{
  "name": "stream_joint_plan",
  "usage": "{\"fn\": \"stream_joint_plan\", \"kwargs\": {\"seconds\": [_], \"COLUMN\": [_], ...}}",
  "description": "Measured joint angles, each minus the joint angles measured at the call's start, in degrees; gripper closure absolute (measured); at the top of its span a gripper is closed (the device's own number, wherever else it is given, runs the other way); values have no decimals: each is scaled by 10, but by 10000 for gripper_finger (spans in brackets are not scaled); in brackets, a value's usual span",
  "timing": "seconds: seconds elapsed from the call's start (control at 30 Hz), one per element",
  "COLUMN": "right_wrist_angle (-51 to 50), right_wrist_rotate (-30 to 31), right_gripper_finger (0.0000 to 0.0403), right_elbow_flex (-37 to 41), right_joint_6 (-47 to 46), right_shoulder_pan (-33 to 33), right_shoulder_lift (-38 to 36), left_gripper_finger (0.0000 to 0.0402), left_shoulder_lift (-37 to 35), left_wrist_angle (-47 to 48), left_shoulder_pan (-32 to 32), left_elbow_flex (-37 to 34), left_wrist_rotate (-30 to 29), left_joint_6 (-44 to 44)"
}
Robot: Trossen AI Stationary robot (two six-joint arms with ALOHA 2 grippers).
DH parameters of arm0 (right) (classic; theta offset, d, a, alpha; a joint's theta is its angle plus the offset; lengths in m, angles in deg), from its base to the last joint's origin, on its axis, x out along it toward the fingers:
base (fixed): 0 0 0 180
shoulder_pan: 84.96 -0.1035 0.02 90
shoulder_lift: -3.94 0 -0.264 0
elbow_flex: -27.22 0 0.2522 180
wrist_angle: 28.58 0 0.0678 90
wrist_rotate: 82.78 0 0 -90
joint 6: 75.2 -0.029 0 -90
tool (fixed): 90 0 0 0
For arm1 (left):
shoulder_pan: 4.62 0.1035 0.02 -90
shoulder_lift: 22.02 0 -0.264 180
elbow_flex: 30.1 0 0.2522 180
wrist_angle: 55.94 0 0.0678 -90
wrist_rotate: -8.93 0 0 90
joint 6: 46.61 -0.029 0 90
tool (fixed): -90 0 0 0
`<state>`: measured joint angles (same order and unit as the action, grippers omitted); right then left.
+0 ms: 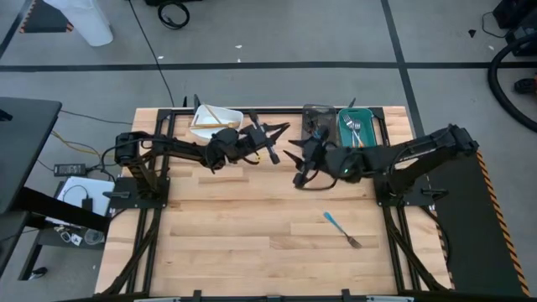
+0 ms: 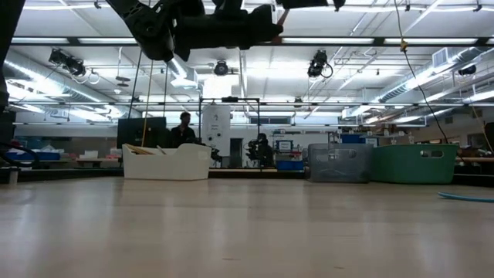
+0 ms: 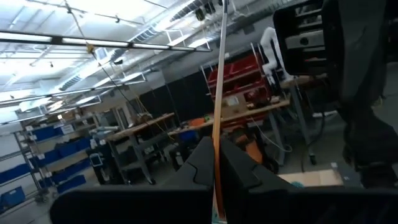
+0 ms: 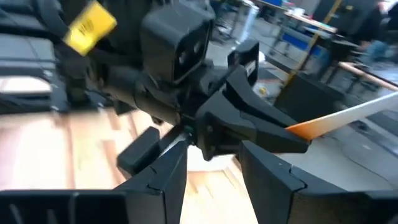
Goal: Sort silverware by color (type)
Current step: Put the orange fork into the green bin
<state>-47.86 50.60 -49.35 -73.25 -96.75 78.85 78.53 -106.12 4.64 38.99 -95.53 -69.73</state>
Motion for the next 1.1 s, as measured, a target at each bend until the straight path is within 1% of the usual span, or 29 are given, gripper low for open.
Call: {"fn": "stream_joint_plan", "kwargs": {"seconds": [0.1, 0.17, 0.27, 0.37, 0.43, 0.5, 0.63, 0.7, 0.9, 1.1], "right_wrist_angle": [7, 32, 86, 165, 222, 263, 285, 292, 336, 400], "right_wrist_rotate": [-44, -49, -49, -38, -48, -66, -129, -152, -165, -175], "right_gripper_finger": [245, 245, 245, 245, 245, 245, 245, 245, 245, 245], "right_elbow_flex": [0, 12, 53, 106, 138, 164, 190, 193, 194, 194], "right_joint_6": [11, 22, 40, 63, 84, 99, 108, 106, 103, 120], "right_shoulder_pan": [17, 23, 31, 42, 51, 61, 87, 99, 124, 137], "right_shoulder_lift": [-22, -39, -69, -95, -112, -126, -145, -148, -126, -83], "left_gripper_finger": [389, 389, 389, 389, 389, 389, 389, 389, 389, 389], "left_shoulder_lift": [-2, -2, -2, -2, -2, -2, -2, -2, -2, -2], "left_wrist_angle": [-5, -6, -14, -21, -20, -19, -19, -19, -18, -18], "left_shoulder_pan": [0, 0, -1, -1, -1, -1, -1, -1, 0, -1], "left_elbow_flex": [0, 0, 0, 0, 0, 0, 0, 0, 0, 0], "left_wrist_rotate": [-2, -2, -1, 1, 12, 28, 65, 69, 66, 37], "left_joint_6": [12, 15, 19, 31, 43, 60, 103, 113, 115, 90]}}
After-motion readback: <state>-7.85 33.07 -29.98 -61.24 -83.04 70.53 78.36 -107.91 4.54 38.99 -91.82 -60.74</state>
